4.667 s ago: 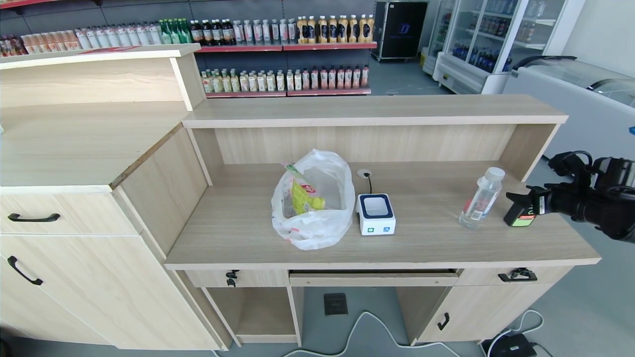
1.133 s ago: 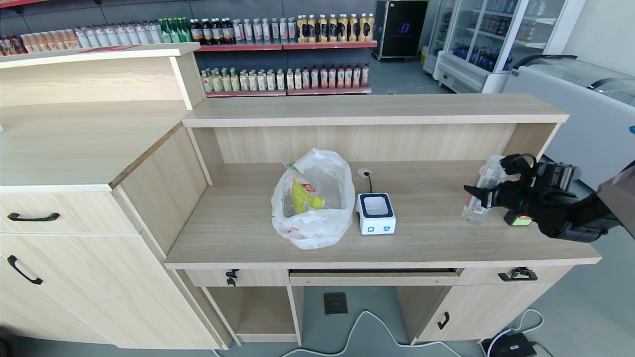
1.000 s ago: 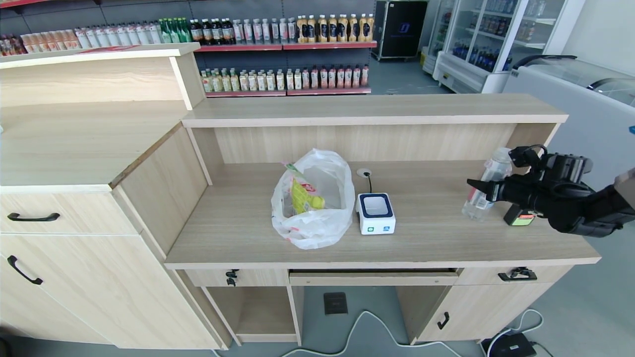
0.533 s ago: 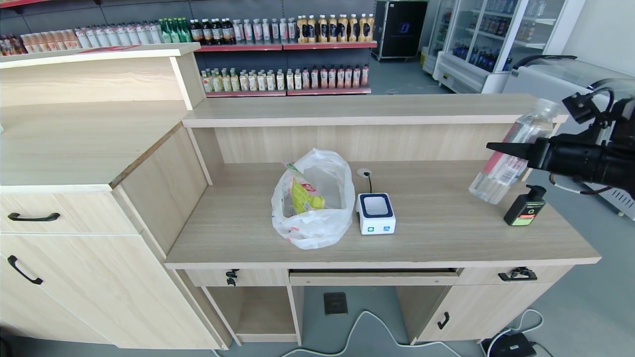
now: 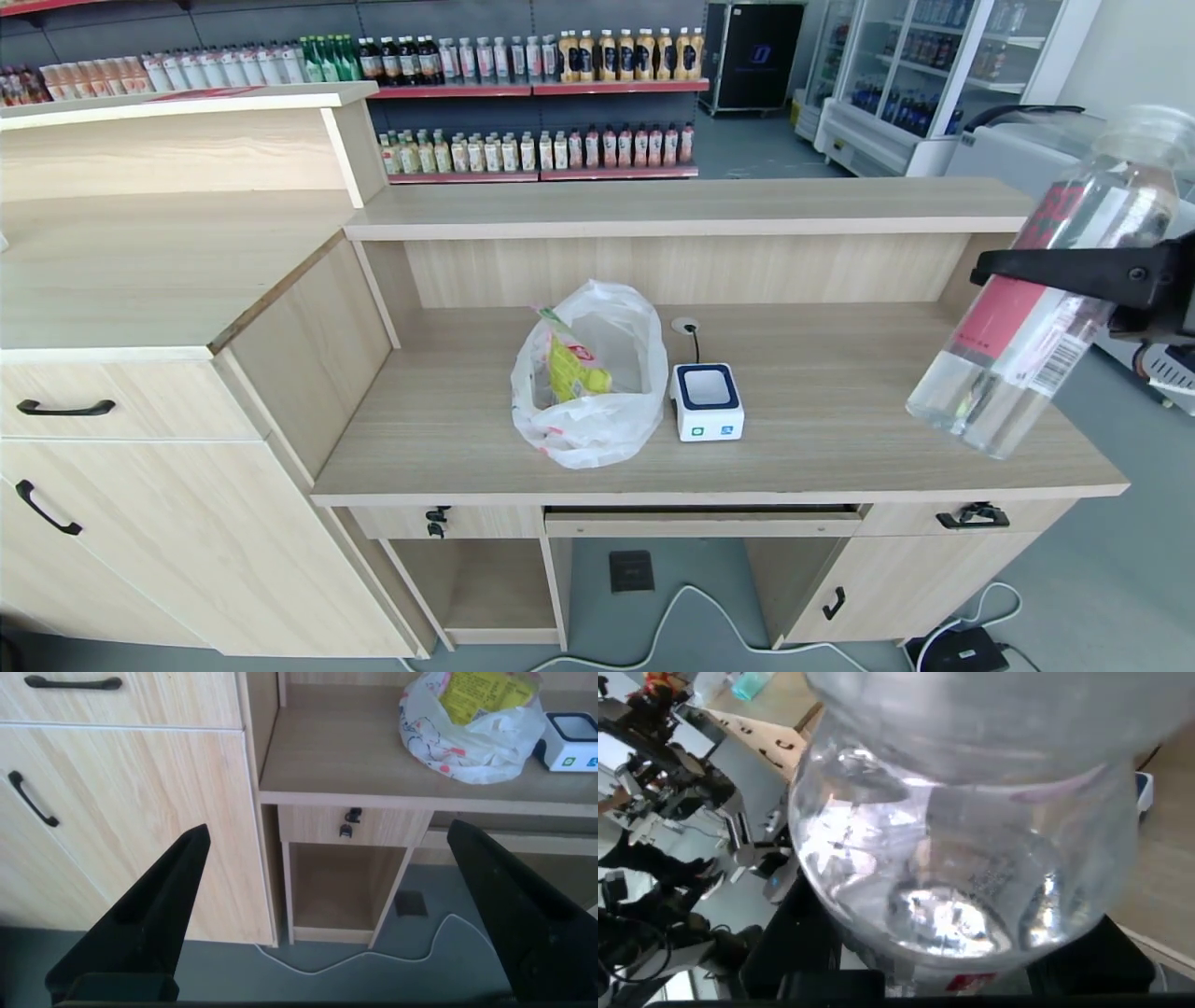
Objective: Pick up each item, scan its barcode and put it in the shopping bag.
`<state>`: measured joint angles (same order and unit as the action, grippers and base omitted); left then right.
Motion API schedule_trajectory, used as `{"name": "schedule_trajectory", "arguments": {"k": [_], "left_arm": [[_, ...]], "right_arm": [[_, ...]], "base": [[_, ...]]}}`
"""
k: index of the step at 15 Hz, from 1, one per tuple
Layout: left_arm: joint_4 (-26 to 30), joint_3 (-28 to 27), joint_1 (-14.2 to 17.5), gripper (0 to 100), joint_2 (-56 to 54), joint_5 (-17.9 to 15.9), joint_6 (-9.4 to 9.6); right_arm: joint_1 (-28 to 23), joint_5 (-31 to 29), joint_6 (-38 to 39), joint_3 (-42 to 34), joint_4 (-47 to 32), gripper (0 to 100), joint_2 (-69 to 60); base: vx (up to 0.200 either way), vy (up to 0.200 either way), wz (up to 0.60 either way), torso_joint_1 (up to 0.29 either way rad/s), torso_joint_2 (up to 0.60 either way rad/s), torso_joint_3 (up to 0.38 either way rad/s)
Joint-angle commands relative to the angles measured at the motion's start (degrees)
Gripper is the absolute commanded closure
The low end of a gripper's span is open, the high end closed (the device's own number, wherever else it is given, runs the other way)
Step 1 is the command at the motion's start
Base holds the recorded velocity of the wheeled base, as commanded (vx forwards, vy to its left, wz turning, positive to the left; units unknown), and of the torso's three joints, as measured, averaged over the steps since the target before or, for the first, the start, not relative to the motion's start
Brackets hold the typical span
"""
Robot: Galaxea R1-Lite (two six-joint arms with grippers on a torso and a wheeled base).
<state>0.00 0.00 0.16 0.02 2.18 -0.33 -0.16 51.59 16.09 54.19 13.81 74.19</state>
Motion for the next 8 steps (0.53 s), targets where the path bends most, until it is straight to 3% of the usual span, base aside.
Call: {"name": "schedule_trajectory", "arguments": {"k": [1, 8], "left_arm": [[0.0, 0.0, -0.07, 0, -0.02, 0.02, -0.02], [0.0, 0.0, 0.02, 0, -0.02, 0.02, -0.02]], "right_arm": [[5.17, -0.17, 2.19, -0.84, -0.1, 100, -6.34], [15.98, -0.44, 2.63, -4.27, -3.18, 100, -12.67]], "base": [[0.0, 0.0, 0.0, 0.0, 0.0, 0.0], [0.0, 0.0, 0.0, 0.0, 0.0, 0.0]]}}
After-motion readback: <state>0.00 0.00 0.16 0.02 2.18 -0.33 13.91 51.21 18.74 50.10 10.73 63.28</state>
